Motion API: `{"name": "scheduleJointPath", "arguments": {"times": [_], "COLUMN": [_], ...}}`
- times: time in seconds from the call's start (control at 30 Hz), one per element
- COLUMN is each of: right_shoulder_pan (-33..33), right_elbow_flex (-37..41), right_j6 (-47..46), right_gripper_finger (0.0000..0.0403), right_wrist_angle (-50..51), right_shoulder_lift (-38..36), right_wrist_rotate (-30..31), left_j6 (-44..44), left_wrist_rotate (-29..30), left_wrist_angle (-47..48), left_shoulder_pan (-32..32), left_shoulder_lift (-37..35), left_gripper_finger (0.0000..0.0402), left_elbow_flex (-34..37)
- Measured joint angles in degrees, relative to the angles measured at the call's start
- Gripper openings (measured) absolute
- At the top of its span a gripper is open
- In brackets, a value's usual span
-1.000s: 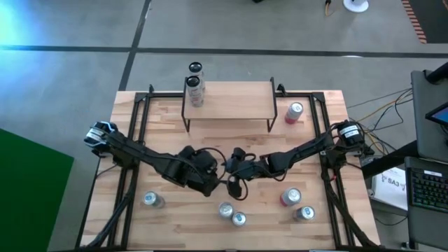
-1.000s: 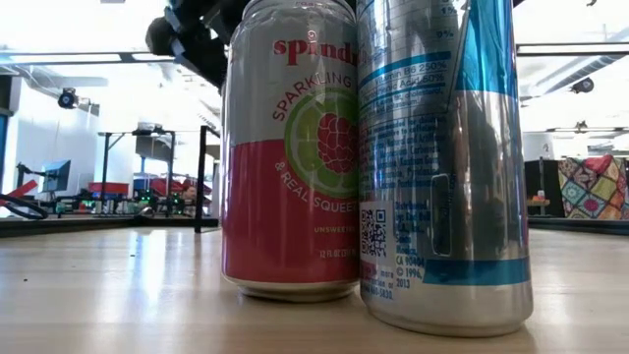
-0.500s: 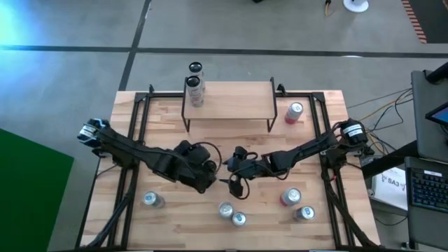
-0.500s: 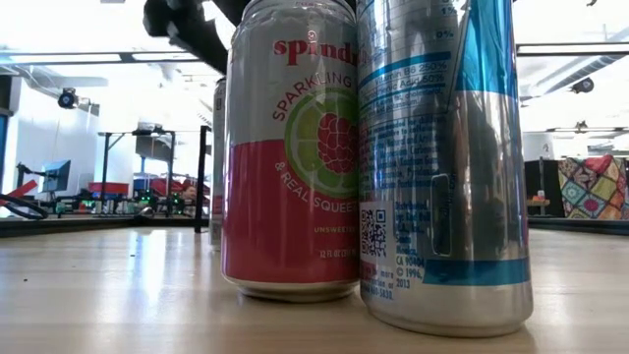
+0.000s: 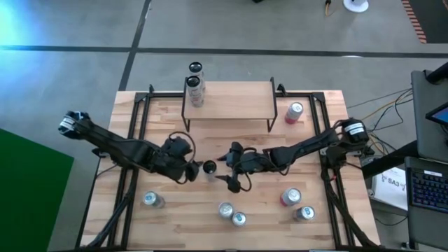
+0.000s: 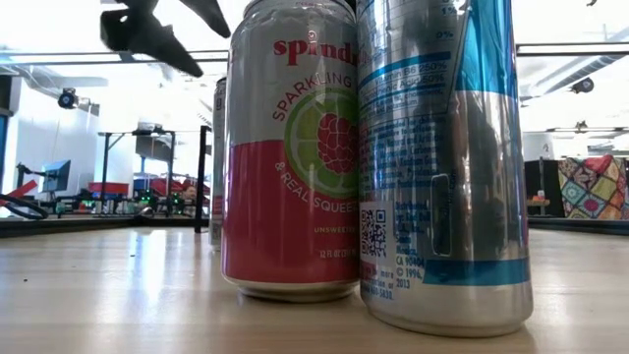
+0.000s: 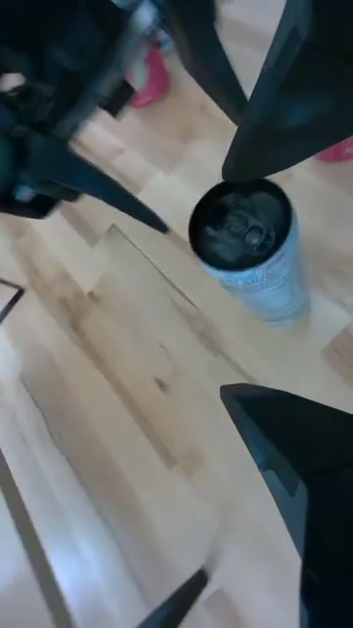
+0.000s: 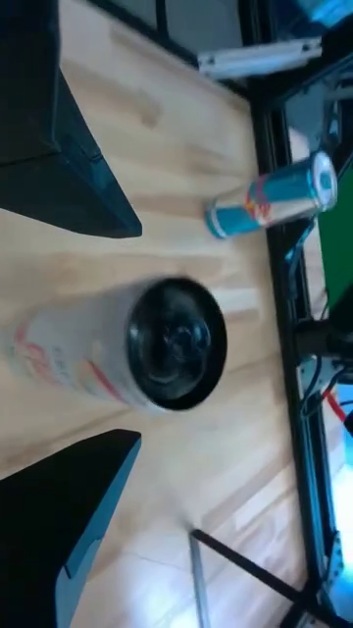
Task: Place canned beverage on shelf
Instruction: Put the white-pink soda can on the shelf aligned with the other white-pink soda cans
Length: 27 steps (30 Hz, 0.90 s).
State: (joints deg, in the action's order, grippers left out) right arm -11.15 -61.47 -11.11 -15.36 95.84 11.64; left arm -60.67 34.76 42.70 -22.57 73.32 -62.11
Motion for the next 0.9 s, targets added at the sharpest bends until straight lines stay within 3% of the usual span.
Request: {"name": "scheduleJointPath", "arguments": {"times": [0.17, 0.4, 0.67, 0.9], "right_shoulder_pan": [2.1, 2.6, 3.3, 4.1], "right_elbow_flex": [-0.2, -2.9, -8.7, -12.3], "right_j6": [-2.0, -1.9, -3.2, -4.6], "right_gripper_finger": [0.0325, 0.0325, 0.0323, 0.0269], "right_wrist_angle": [-1.2, -4.9, -4.4, -2.9], "right_shoulder_lift": [2.1, 6.4, 11.3, 14.0], "right_wrist_rotate": [-0.9, -4.0, -1.8, -1.5], "left_j6": [-2.9, 0.6, 2.6, 3.8], "left_wrist_rotate": [0.1, 1.0, 1.2, 1.1], "left_wrist_angle": [0.9, 7.3, 9.4, 10.4], "left_shoulder_pan": [-0.9, -0.4, 0.1, 0.1], "left_shoulder_lift": [-3.8, -7.7, -9.8, -9.8], "left_gripper_finger": [0.0325, 0.0322, 0.0322, 0.0322], "left_elbow_flex": [1.7, -1.0, -1.9, -1.9]}}
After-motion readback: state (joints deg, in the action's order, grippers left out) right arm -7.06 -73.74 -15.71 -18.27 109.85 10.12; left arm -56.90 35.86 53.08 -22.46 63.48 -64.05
